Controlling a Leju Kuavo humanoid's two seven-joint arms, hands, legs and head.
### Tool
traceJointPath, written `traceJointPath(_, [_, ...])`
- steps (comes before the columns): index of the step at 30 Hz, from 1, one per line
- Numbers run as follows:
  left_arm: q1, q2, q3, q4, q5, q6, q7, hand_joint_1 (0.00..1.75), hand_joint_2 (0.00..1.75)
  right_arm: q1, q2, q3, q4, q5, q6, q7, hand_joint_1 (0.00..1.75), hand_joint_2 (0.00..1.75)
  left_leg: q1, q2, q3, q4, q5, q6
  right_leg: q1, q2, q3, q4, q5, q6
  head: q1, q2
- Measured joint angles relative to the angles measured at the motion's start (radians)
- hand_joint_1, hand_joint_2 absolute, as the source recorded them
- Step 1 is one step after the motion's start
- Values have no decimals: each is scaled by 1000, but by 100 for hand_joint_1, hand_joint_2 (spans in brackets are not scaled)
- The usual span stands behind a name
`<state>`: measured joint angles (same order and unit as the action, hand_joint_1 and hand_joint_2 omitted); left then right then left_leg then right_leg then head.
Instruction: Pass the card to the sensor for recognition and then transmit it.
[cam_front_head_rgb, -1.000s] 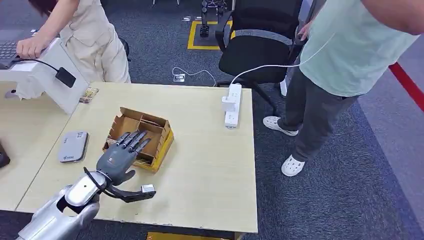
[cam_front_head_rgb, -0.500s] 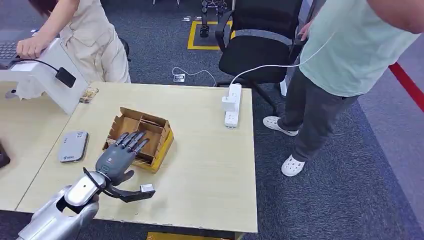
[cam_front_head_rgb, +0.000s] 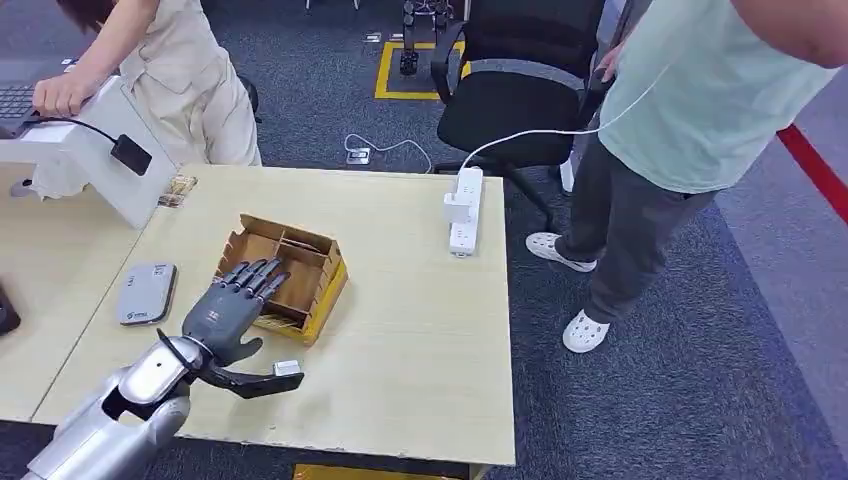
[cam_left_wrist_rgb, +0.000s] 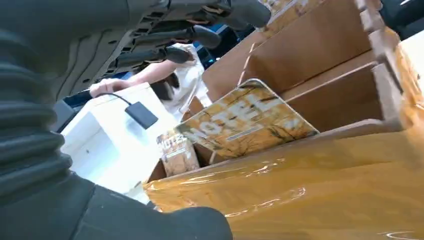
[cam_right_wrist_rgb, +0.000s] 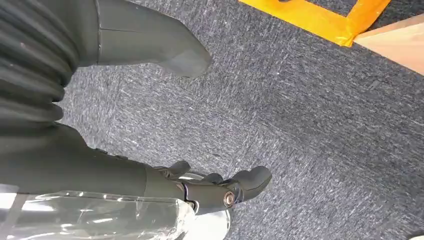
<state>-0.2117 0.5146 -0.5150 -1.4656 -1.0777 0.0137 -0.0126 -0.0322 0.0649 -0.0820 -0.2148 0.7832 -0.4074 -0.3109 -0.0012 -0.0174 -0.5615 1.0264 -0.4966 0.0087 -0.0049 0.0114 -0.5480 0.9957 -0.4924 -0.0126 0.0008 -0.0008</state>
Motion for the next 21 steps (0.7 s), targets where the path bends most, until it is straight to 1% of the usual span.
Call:
traceJointPath(7, [1, 0, 1, 0, 1, -3, 0, 0, 175, 0, 0, 0, 0, 4, 0, 0, 0, 175, 0, 0, 0, 0, 0, 0, 0, 0, 0, 0, 0, 0, 0, 0])
traceJointPath(10, [0, 1, 2, 0, 18, -11, -18, 0, 175, 0, 0, 0, 0, 8, 0, 0, 0, 175, 0, 0, 0, 0, 0, 0, 0, 0, 0, 0, 0, 0, 0, 0])
traceJointPath(12, [0, 2, 2, -1, 25, -14, -19, 0, 175, 0, 0, 0, 0, 9, 0, 0, 0, 175, 0, 0, 0, 0, 0, 0, 0, 0, 0, 0, 0, 0, 0, 0])
traceJointPath(13, [0, 2, 2, -1, 29, -15, -19, 16, 175, 0, 0, 0, 0, 10, 0, 0, 0, 175, 0, 0, 0, 0, 0, 0, 0, 0, 0, 0, 0, 0, 0, 0])
traceJointPath(14, [0, 5, 2, -1, 33, -18, -23, 58, 175, 0, 0, 0, 0, 10, 0, 0, 0, 175, 0, 0, 0, 0, 0, 0, 0, 0, 0, 0, 0, 0, 0, 0])
traceJointPath(16, [0, 13, 2, -1, 55, -39, -40, 58, 175, 0, 0, 0, 0, 11, 0, 0, 0, 175, 1, 0, 0, 0, 0, 0, 0, 0, 0, 0, 0, 0, 0, 0])
traceJointPath(17, [-1, 17, 2, -1, 68, -49, -46, 166, 175, 0, 0, 0, 0, 13, 0, 0, 0, 175, 1, 0, 0, 0, 0, 0, 0, 0, 0, 0, 0, 0, 0, 0])
traceJointPath(18, [-2, 23, 2, -1, 79, -58, -53, 173, 175, 0, 0, 0, 0, 13, 0, 1, 0, 175, 1, 0, 0, 0, 0, 0, 0, 0, 0, 0, 0, 0, 0, 0])
traceJointPath(20, [-3, 31, 2, -1, 90, -66, -54, 175, 175, 0, 0, -1, 0, 13, 0, 3, 0, 175, 1, 0, 0, 0, 0, 0, 0, 0, 0, 0, 0, 0, 0, 0])
traceJointPath(21, [-4, 34, 2, -1, 95, -69, -57, 150, 175, 0, 0, -1, 0, 14, 0, 3, 0, 175, 1, 0, 0, 0, 0, 0, 0, 0, 0, 0, 0, 0, 0, 0])
